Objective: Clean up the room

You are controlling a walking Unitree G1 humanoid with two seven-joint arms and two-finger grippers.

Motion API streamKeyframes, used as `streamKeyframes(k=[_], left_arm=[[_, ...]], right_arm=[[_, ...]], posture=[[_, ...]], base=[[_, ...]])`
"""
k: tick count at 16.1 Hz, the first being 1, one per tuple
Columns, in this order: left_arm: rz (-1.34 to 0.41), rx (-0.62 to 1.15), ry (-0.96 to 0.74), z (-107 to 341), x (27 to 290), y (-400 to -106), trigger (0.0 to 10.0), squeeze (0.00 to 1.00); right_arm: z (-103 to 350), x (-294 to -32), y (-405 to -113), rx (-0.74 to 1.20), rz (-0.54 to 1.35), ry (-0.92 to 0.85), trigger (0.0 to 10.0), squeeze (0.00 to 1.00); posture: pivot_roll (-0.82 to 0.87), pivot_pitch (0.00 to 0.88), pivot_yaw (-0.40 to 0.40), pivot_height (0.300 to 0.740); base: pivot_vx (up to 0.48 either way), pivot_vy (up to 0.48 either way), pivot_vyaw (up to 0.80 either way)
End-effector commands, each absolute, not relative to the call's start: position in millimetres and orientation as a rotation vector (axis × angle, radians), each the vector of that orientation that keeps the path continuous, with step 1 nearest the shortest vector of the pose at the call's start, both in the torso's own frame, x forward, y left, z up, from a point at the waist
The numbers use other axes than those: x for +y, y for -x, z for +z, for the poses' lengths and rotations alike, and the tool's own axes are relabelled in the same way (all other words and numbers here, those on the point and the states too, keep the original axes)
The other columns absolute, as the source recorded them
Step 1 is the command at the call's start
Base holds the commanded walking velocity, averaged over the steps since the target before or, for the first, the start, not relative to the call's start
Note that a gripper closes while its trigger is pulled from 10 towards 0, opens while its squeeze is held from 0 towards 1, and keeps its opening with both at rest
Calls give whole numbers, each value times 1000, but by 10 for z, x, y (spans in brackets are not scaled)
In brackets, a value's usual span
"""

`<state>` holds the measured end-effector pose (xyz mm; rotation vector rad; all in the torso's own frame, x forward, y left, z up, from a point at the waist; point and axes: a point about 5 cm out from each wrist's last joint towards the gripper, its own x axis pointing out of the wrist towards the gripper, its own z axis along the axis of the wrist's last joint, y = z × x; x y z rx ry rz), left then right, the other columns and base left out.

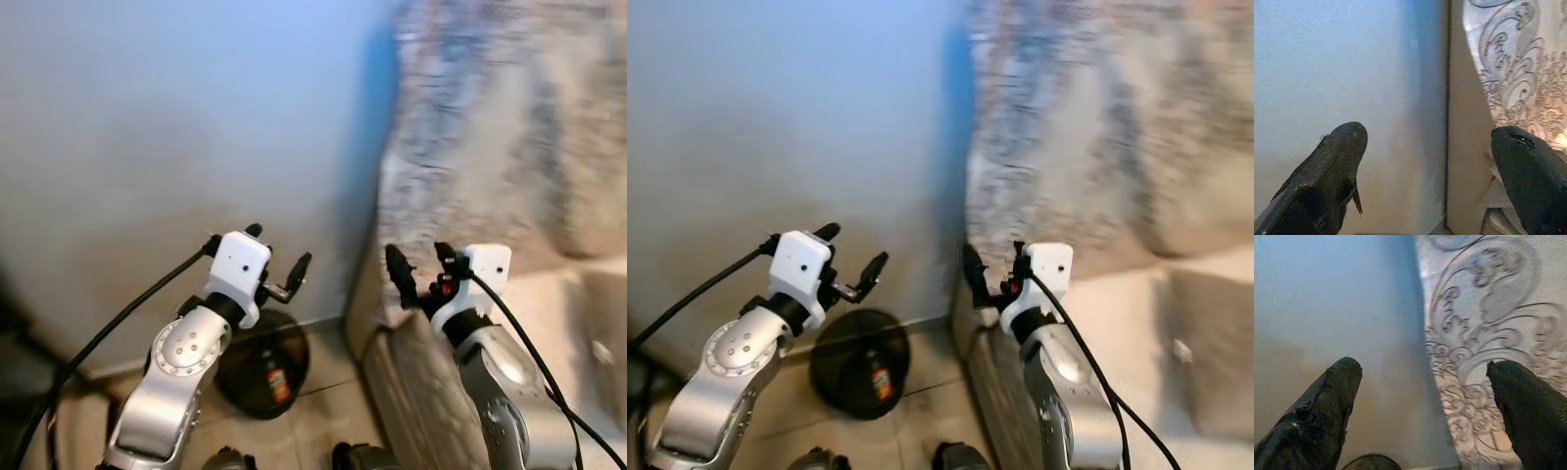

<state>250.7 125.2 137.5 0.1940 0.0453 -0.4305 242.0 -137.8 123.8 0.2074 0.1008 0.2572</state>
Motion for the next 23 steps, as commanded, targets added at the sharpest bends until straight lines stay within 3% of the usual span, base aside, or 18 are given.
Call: streamKeyframes(k=[1, 16, 23], left_arm=[[-412, 44, -184, 1406, 1284, -2483, 10000, 0], [-317, 17, -166, 1459, 1388, -2500, 10000, 0], [-287, 29, -145, 1433, 1410, -2480, 10000, 0]], right_arm=[[1260, -1386, -2375, 109, 248, -200, 10000, 0], [1235, -1576, -2448, 172, 34, -100, 10000, 0], [1182, -1518, -2380, 212, 82, -89, 10000, 0]], posture=[[-15, 18, -23, 740], [-5, 14, -29, 740], [-13, 9, -36, 740]], base=[[0, 0, -775], [0, 0, -770], [0, 0, -761]])
